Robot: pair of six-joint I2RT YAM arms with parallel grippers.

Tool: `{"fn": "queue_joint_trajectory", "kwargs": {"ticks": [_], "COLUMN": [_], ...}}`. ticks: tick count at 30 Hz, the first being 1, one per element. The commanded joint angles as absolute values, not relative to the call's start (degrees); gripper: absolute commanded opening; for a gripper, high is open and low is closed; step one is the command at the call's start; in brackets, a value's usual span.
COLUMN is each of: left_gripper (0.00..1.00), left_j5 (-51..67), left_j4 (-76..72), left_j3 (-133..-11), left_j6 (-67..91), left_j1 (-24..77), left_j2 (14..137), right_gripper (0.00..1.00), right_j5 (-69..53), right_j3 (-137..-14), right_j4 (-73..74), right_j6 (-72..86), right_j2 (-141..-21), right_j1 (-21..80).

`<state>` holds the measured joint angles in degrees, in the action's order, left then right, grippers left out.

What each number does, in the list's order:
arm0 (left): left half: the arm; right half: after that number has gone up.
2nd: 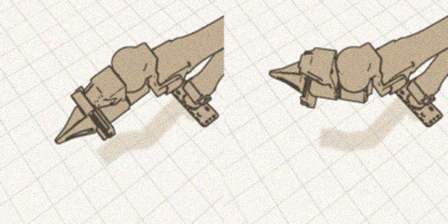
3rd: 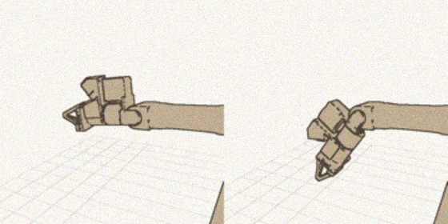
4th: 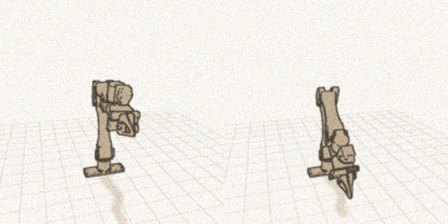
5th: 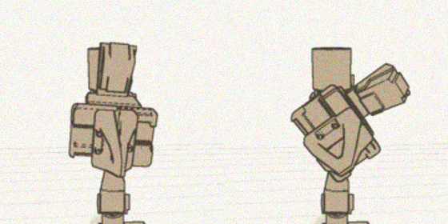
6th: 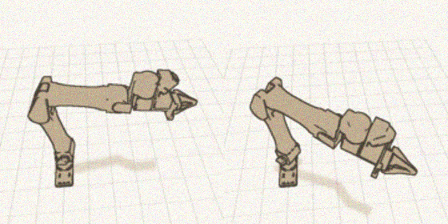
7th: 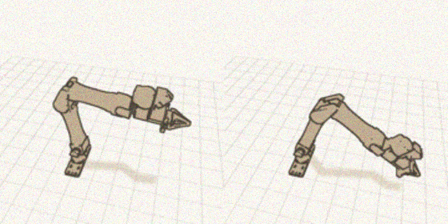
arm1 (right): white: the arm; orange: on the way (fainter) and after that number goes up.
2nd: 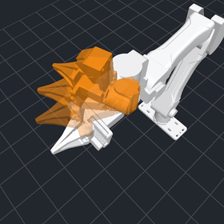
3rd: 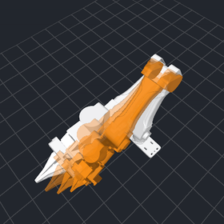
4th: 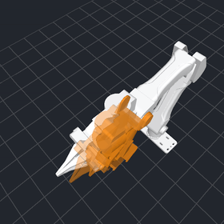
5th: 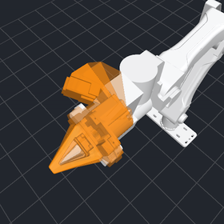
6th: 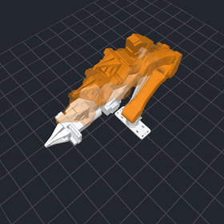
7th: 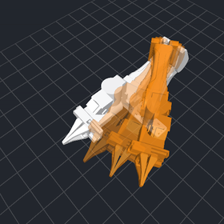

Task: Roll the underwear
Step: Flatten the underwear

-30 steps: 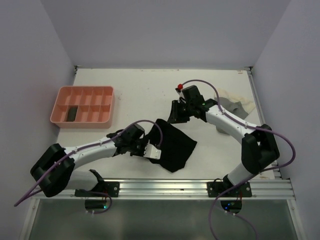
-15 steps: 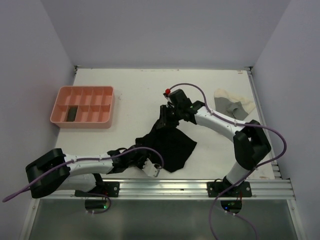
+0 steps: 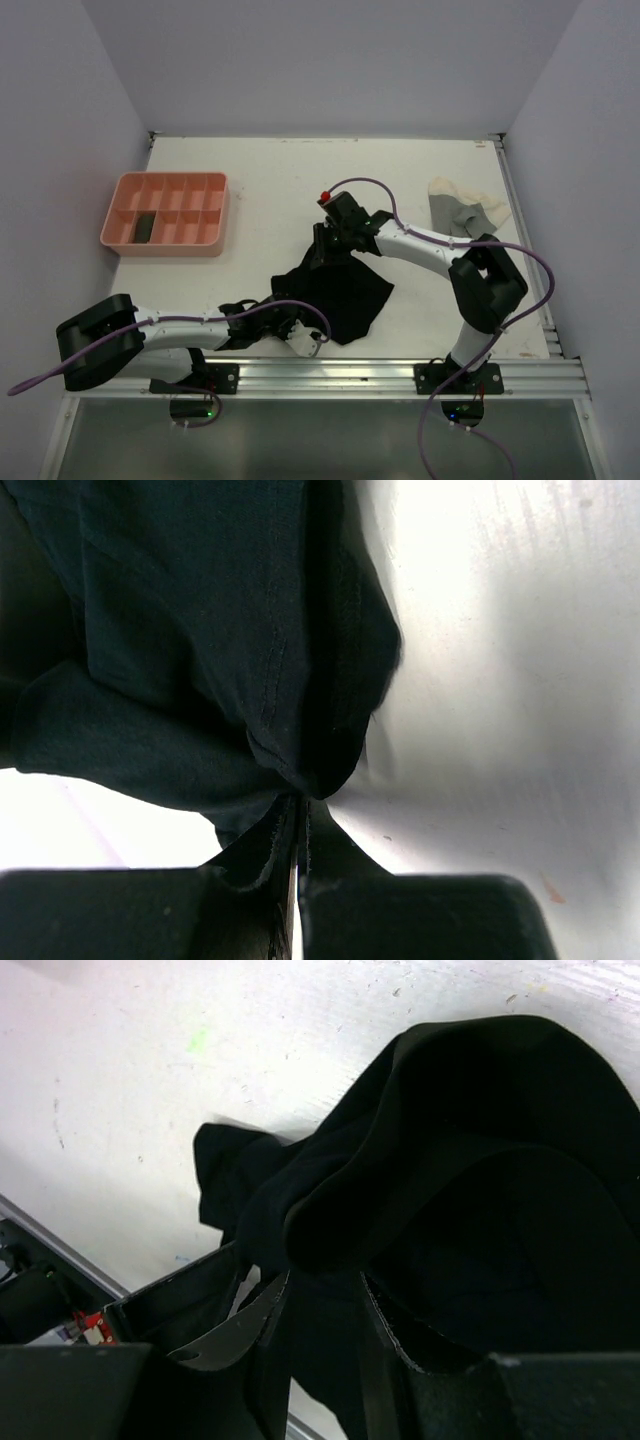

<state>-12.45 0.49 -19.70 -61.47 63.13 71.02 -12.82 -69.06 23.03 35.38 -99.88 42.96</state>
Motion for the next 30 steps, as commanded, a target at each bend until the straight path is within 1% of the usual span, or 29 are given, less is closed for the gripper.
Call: {"fn": "queue_joint_trajectory", "kwargs": {"ticks": [1,8,14,21,30], "left_gripper": [0.0,0.0,0.0,0.0,0.0], "left_j5": [-13.1,-13.01,-12.75,-12.83,-13.01], "left_j4": [-0.88,-0.7,-0.61,-0.88,-1.14], "left_j3": [-20.39,-20.13,-20.13,-20.13,-20.13], "left_j6": [-60.12,-59.68,-59.77,-60.12,-60.12], "left_j1": [63.54,63.54,63.54,63.54,63.54], "left_j2": [70.75,70.31,70.22,70.14,69.96], "right_gripper": [0.33,0.31,0.33,0.36,0.35], "right_j5": [-10.11,-9.32,-9.31,-11.16,-12.92], "right_j3": [-72.15,-74.88,-75.67,-78.75,-80.24], "right_j4": [21.88,23.11,23.91,26.1,27.42], "right_j6": [34.28,32.26,29.71,27.42,25.84], "right_j2": [-101.16,-101.43,-98.26,-102.13,-105.2], "right_j1": [42.8,42.8,42.8,42.8,42.8]}}
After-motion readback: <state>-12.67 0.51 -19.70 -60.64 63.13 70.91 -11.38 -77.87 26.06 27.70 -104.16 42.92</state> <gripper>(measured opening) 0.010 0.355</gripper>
